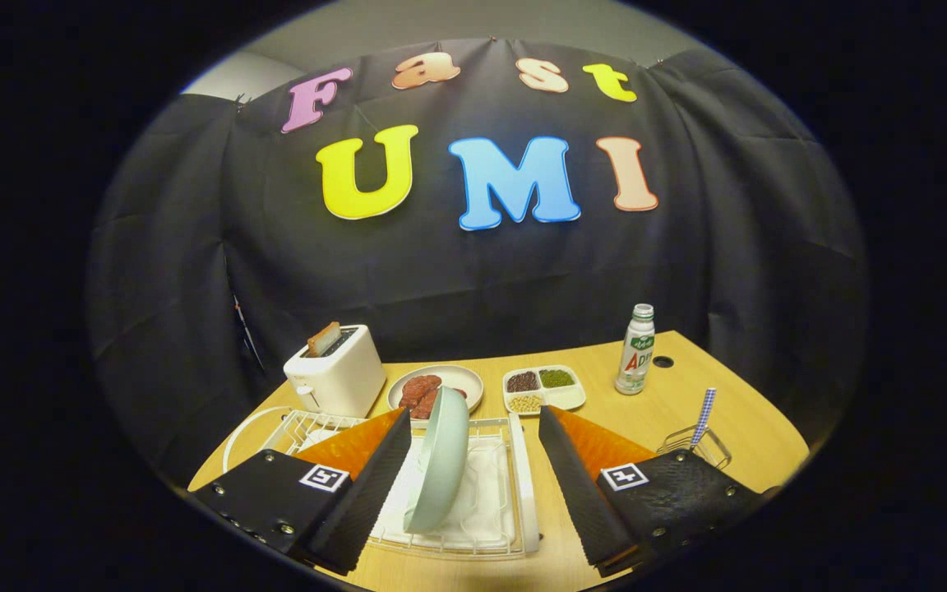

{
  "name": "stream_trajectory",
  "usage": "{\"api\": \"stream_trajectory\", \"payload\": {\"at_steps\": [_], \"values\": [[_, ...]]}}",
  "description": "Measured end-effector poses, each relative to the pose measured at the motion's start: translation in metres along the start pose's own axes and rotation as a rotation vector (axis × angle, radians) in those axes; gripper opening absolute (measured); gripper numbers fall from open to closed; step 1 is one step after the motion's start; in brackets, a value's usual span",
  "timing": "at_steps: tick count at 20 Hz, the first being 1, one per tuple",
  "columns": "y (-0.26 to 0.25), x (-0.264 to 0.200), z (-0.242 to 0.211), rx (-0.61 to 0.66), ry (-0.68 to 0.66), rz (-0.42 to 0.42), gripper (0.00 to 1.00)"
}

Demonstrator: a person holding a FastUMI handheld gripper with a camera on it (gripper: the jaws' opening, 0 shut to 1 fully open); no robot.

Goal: Take the plate from the dish rack, then take the spoon from the basket and place it into the plate.

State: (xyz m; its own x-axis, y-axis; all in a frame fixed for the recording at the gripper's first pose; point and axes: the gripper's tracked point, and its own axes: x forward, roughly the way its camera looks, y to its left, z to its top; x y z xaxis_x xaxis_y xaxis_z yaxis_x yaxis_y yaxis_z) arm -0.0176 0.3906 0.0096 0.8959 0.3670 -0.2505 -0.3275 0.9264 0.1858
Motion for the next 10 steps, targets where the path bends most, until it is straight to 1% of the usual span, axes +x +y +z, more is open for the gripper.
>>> {"api": "stream_trajectory", "payload": {"at_steps": [2, 5, 10], "values": [[0.010, 0.018, -0.017, 0.009, 0.070, 0.018, 0.96], [0.017, 0.041, -0.038, 0.038, 0.156, 0.015, 0.96], [0.022, 0.066, -0.064, 0.064, 0.266, 0.030, 0.95]]}}
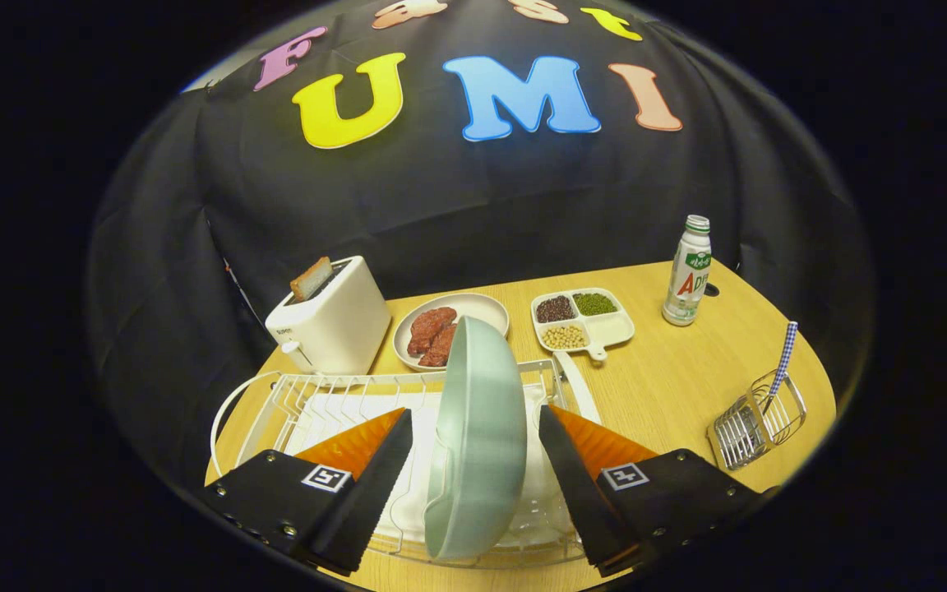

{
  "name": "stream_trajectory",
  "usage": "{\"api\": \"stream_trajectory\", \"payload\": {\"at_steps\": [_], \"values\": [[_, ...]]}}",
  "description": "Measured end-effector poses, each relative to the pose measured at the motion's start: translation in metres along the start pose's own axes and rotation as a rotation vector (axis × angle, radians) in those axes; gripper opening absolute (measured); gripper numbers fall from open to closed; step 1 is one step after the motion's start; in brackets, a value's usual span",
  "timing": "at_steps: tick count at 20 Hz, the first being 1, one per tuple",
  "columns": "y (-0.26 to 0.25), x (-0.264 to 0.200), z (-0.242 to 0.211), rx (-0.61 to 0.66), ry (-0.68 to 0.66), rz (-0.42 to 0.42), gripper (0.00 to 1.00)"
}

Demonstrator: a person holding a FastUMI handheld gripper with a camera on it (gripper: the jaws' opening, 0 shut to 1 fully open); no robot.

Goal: Take the plate from the dish rack, then take the spoon from the basket and place it into the plate.

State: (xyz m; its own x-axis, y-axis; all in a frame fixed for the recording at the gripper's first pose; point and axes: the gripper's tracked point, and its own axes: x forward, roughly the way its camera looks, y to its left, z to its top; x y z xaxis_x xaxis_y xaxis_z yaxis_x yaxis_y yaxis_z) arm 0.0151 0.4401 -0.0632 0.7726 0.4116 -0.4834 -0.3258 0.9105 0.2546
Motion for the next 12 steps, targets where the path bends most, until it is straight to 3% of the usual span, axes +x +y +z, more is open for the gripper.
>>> {"api": "stream_trajectory", "payload": {"at_steps": [3, 5, 7, 12], "values": [[0.004, 0.012, -0.015, 0.013, 0.070, 0.027, 0.77], [0.005, 0.016, -0.018, 0.018, 0.089, 0.028, 0.76], [-0.001, 0.015, -0.017, 0.023, 0.098, 0.000, 0.44], [-0.018, 0.011, -0.008, 0.039, 0.084, -0.119, 0.35]]}}
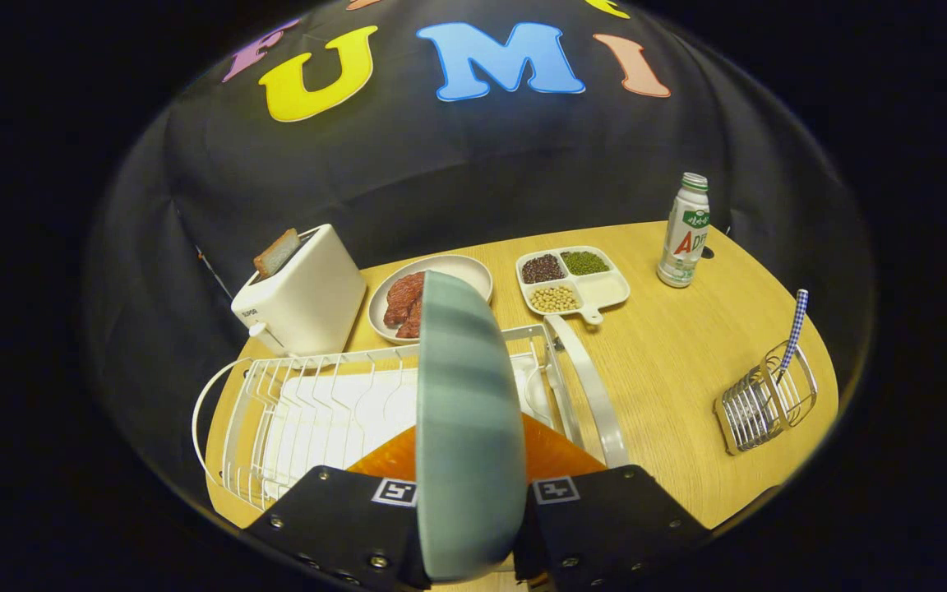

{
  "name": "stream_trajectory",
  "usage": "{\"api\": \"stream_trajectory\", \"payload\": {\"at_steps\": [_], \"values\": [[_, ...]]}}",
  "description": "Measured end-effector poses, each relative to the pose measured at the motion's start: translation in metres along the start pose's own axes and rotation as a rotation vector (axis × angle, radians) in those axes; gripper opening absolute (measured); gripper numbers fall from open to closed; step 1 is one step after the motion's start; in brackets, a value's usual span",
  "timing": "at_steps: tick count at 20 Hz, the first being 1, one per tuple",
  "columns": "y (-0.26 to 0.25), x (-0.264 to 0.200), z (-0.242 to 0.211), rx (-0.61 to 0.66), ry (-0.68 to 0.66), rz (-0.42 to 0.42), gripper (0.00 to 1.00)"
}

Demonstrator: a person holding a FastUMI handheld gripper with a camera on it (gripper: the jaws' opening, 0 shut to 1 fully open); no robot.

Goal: Take the plate from the dish rack, then take the spoon from the basket and place it into the plate.

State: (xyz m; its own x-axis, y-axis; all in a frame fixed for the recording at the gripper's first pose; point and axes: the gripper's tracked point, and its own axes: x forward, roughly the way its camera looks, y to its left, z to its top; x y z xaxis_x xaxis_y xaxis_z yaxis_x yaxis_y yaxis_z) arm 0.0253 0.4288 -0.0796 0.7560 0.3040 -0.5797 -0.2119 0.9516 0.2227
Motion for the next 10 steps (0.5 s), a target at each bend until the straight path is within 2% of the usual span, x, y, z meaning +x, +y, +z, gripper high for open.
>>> {"api": "stream_trajectory", "payload": {"at_steps": [2, 8, 10], "values": [[-0.002, 0.004, 0.006, -0.027, -0.021, -0.046, 0.35], [0.004, -0.025, 0.028, -0.164, -0.072, -0.201, 0.35], [0.007, -0.039, 0.031, -0.178, -0.090, -0.217, 0.35]]}}
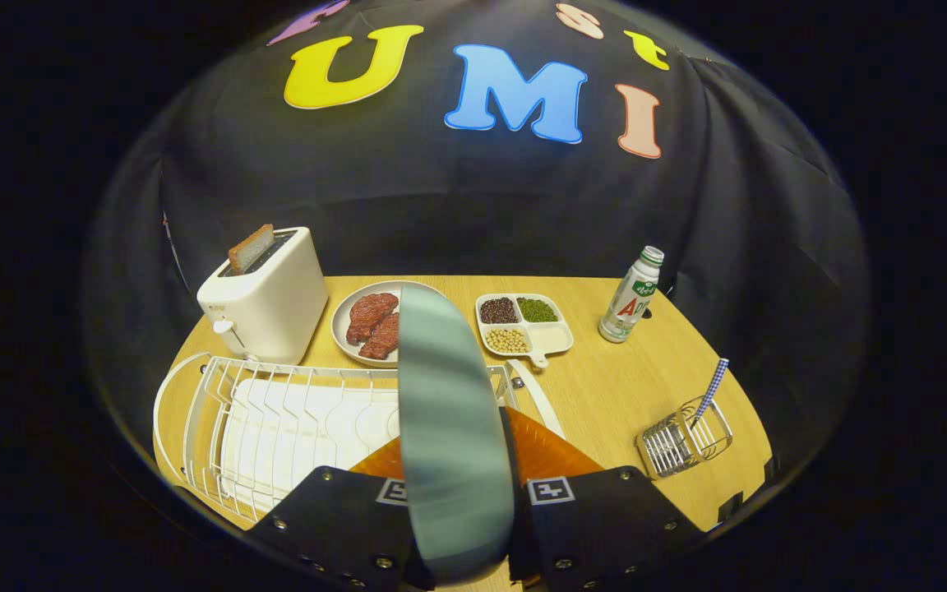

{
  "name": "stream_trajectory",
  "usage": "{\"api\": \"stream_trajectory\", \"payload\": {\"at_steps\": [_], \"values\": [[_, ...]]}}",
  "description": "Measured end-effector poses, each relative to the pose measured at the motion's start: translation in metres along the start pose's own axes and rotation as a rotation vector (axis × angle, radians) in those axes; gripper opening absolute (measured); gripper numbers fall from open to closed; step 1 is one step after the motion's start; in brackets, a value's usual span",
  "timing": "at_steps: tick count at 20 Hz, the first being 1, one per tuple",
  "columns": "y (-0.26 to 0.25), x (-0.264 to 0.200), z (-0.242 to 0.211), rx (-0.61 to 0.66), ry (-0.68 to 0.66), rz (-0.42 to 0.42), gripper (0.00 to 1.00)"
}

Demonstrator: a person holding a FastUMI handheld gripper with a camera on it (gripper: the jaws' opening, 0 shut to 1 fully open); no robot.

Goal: Take the plate from the dish rack, then take the spoon from the basket and place it into the plate.

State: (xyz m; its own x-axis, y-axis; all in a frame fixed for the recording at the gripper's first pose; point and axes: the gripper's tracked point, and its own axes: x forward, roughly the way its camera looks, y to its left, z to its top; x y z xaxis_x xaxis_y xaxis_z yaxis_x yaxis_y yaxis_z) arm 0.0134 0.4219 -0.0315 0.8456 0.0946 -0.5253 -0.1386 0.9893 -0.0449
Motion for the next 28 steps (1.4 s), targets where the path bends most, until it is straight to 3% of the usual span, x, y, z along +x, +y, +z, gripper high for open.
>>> {"api": "stream_trajectory", "payload": {"at_steps": [8, 14, 20, 28], "values": [[-0.038, -0.078, -0.005, 0.002, -0.070, -0.052, 0.34], [-0.066, -0.121, -0.063, 0.009, -0.034, -0.041, 0.34], [-0.073, -0.132, -0.123, 0.028, 0.028, 0.025, 0.34], [-0.066, -0.110, -0.195, 0.081, 0.164, 0.121, 0.34]]}}
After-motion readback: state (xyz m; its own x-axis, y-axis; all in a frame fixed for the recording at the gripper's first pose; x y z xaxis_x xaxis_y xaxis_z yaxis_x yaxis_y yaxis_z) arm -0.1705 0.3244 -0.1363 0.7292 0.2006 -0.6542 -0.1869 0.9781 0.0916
